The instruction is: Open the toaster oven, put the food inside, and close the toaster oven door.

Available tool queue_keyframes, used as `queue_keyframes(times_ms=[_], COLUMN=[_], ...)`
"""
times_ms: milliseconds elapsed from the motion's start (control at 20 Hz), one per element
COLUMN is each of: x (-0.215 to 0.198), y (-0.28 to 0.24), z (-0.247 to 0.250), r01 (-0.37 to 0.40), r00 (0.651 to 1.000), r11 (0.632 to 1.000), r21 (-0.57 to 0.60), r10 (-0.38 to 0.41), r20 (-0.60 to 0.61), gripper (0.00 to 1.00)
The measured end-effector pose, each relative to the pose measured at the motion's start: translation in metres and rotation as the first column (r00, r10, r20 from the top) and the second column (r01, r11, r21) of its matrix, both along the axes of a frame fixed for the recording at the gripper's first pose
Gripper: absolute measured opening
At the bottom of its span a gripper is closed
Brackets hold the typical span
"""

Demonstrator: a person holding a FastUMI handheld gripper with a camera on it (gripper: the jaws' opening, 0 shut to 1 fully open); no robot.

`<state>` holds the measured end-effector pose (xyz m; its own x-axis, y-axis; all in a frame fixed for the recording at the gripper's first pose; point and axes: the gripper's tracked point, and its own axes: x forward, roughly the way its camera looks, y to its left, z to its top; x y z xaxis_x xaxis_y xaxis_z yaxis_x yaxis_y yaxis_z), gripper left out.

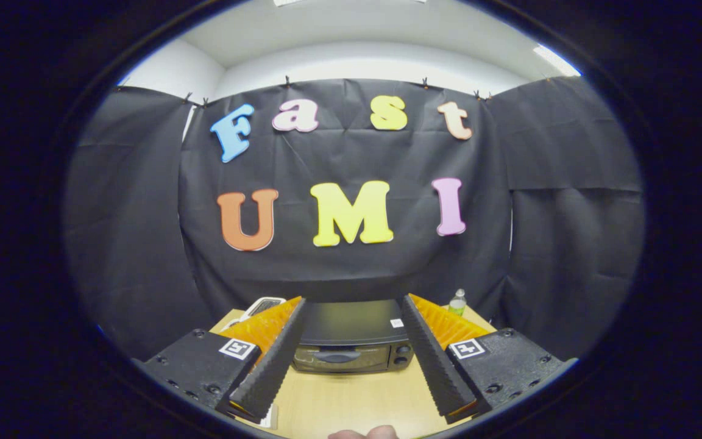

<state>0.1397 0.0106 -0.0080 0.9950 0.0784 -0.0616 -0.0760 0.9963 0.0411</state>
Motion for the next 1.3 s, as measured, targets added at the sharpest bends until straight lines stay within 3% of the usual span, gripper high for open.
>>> queue_keyframes(times_ms=[500,1300], x=[-0.073,-0.068], y=[0.02,0.037], z=[0.022,0.014], r01=[0.001,-0.009], r00=[0.999,1.0], r11=[1.0,0.999], r21=[0.01,0.036], r10=[-0.002,0.008], r20=[0.045,0.025], gripper=[1.0,1.0])
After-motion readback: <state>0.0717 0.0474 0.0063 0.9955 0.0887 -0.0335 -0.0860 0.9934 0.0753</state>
